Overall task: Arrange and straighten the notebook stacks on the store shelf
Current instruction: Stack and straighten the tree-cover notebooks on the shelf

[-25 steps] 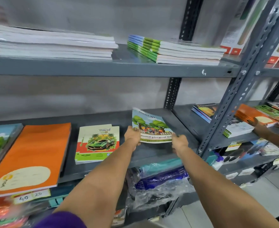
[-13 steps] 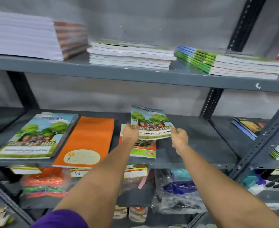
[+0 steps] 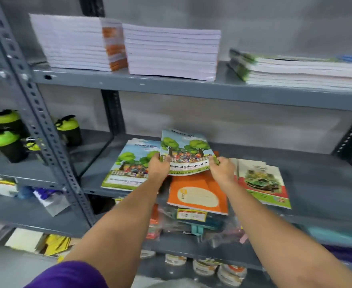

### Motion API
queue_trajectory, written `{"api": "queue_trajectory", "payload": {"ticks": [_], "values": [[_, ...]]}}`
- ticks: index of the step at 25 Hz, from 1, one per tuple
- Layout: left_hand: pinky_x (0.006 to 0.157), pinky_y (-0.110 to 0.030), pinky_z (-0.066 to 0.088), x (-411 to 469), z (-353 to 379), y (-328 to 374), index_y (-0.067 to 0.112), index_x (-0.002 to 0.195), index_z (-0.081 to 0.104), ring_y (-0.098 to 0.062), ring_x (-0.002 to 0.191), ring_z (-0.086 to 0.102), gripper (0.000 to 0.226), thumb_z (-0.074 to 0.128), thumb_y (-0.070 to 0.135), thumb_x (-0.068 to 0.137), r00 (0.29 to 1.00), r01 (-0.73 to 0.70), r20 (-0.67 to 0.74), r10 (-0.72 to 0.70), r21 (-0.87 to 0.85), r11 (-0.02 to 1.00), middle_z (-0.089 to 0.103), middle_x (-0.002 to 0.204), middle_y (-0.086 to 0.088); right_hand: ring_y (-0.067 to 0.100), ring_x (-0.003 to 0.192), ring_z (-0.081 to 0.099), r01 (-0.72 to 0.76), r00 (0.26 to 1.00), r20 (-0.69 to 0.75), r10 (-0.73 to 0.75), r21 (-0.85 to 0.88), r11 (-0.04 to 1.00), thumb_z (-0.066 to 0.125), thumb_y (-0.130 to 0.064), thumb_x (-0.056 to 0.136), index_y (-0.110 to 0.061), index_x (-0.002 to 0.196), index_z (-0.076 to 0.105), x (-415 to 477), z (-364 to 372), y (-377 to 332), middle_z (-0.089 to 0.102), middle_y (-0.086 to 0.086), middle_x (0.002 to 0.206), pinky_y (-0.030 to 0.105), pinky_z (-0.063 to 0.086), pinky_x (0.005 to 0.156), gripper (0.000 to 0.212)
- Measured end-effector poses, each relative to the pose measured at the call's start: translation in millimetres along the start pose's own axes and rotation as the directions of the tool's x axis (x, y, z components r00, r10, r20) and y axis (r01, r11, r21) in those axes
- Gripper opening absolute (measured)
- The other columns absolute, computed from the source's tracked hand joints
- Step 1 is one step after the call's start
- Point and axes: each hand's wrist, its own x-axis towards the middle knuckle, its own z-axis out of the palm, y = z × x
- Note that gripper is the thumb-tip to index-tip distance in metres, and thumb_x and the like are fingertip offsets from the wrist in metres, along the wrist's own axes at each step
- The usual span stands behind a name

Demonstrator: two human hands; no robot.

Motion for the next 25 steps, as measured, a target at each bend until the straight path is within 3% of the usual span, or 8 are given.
{"api": "queue_trajectory", "payload": {"ticks": [5,9,11,13,16,20,22,25], "values": [[0.104,-0.046,0.043,48.2,-92.6,-38.6,0.011,0.145,0.037,-0.035,0.125,0.051,0.065,0.061,0.035,0.09,0.998,-0.051,-0.021,0.054,0.134,0.99,0.047,0.144,-0.015,0.024,0.064,0.051,0.086,0.994,0.076,-0.081,-0.062,0.994,0.052,-0.03,0.093,-0.02,0.055,0.04,-28.4,79.4,-56.2,0.045,-0.004,0.054,0.027,0.031,0.054,0.042],[0.079,-0.041,0.055,60.2,-134.0,-64.6,0.014,0.122,0.057,-0.031,0.092,0.065,0.041,0.059,0.038,0.089,0.991,-0.131,-0.001,0.137,0.287,0.949,0.068,0.106,-0.01,0.034,0.081,0.062,0.086,0.989,0.133,-0.062,-0.182,0.979,0.05,-0.031,0.094,-0.01,0.071,0.051,-47.0,119.2,-78.6,0.067,0.016,0.082,0.028,0.034,0.057,0.031],[0.069,-0.035,0.051,61.8,-143.5,-76.4,0.014,0.112,0.059,-0.032,0.091,0.064,0.043,0.054,0.049,0.088,0.988,-0.131,0.0,0.155,0.53,0.838,0.067,0.102,-0.01,0.034,0.09,0.064,0.07,0.985,0.173,-0.019,-0.295,0.953,0.05,-0.033,0.094,-0.007,0.083,0.058,-52.3,132.8,-80.9,0.068,0.018,0.095,0.029,0.036,0.06,0.029],[0.065,-0.033,0.045,63.3,-147.7,-83.8,0.013,0.113,0.056,-0.03,0.094,0.064,0.054,0.046,0.06,0.088,0.986,-0.129,0.028,0.163,0.75,0.649,0.063,0.107,-0.01,0.031,0.094,0.064,0.063,0.973,0.226,0.045,-0.448,0.892,0.052,-0.034,0.094,-0.006,0.09,0.061,-55.2,140.6,-80.0,0.068,0.015,0.101,0.028,0.039,0.061,0.03],[0.074,-0.038,0.046,68.4,-150.9,-87.2,0.012,0.123,0.048,-0.031,0.105,0.059,0.061,0.045,0.061,0.087,0.976,-0.172,0.071,0.204,0.825,0.539,0.055,0.121,-0.011,0.027,0.086,0.063,0.06,0.955,0.274,0.116,-0.559,0.827,0.061,-0.031,0.089,-0.006,0.094,0.064,-58.2,145.1,-80.9,0.067,0.011,0.098,0.027,0.042,0.06,0.026],[0.087,-0.041,0.048,79.8,-154.5,-79.9,0.005,0.133,0.041,-0.032,0.116,0.054,0.068,0.048,0.055,0.088,0.998,-0.051,0.052,0.02,0.696,0.717,0.051,0.132,-0.016,0.022,0.073,0.055,0.011,0.919,0.337,0.203,-0.539,0.843,0.067,-0.031,0.081,-0.01,0.084,0.058,-50.9,147.1,-95.8,0.058,0.005,0.085,0.027,0.044,0.057,0.023],[0.093,-0.043,0.048,84.0,-156.6,-73.1,0.003,0.135,0.042,-0.034,0.117,0.054,0.064,0.039,0.052,0.093,0.994,0.049,0.054,-0.1,0.59,0.806,0.049,0.136,-0.02,0.025,0.076,0.056,-0.073,0.888,0.375,0.266,-0.457,0.886,0.061,-0.039,0.086,-0.008,0.093,0.058,-47.0,145.5,-98.8,0.057,0.007,0.091,0.029,0.047,0.062,0.031],[0.094,-0.042,0.045,84.4,-153.4,-66.6,0.007,0.135,0.045,-0.034,0.121,0.051,0.072,0.029,0.063,0.092,0.991,0.078,0.039,-0.126,0.6,0.797,0.051,0.137,-0.018,0.025,0.085,0.062,-0.043,0.889,0.376,0.263,-0.502,0.864,0.045,-0.049,0.093,0.0,0.108,0.061,-49.2,155.0,-97.2,0.06,0.009,0.098,0.031,0.054,0.071,0.054]]}}
